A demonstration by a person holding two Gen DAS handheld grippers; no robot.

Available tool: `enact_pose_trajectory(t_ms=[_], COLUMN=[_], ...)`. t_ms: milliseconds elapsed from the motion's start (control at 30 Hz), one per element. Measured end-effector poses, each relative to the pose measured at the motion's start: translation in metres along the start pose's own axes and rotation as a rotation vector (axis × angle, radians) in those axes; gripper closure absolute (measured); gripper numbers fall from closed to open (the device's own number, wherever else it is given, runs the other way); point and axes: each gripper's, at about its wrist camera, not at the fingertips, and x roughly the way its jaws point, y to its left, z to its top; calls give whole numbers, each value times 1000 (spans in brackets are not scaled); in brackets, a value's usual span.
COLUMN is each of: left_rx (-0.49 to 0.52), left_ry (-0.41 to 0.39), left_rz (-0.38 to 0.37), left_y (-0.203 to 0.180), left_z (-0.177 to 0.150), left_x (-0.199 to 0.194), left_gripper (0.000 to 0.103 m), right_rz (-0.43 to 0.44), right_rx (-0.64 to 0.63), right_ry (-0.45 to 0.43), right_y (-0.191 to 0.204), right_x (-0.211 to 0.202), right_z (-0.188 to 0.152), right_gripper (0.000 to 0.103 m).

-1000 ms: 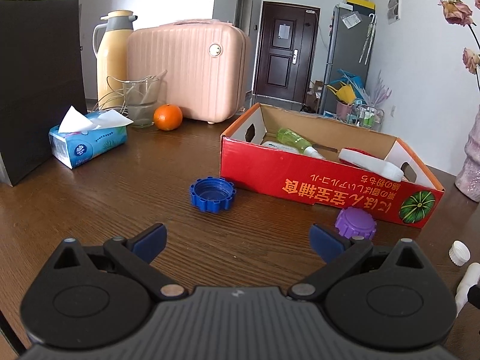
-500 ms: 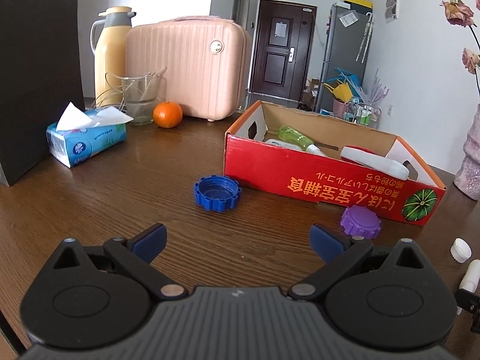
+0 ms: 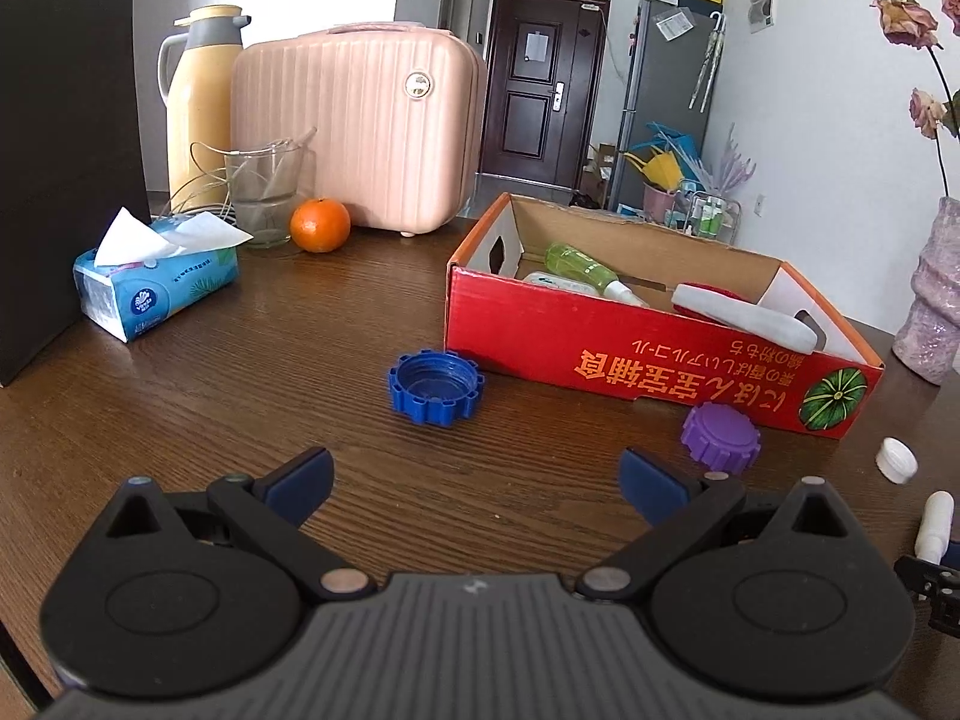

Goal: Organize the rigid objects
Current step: 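Move the right tool down to the small white spray bottle and grasp it, then lift the white spray bottle off the table with the right tool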

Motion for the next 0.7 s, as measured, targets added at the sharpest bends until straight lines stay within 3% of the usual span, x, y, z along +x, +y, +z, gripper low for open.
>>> enact_pose_trajectory(t_ms=[700], left_rx=[-30], left_ry=[-11], left_rz=[-44], left_y=[18], left_z=[8], left_x=[-7], left_gripper=[0], right_rz=[6], right_rx=[71], right_ry=[-127], right_y=[18], right_x=[-33], right_z=[-1], right_gripper=[46])
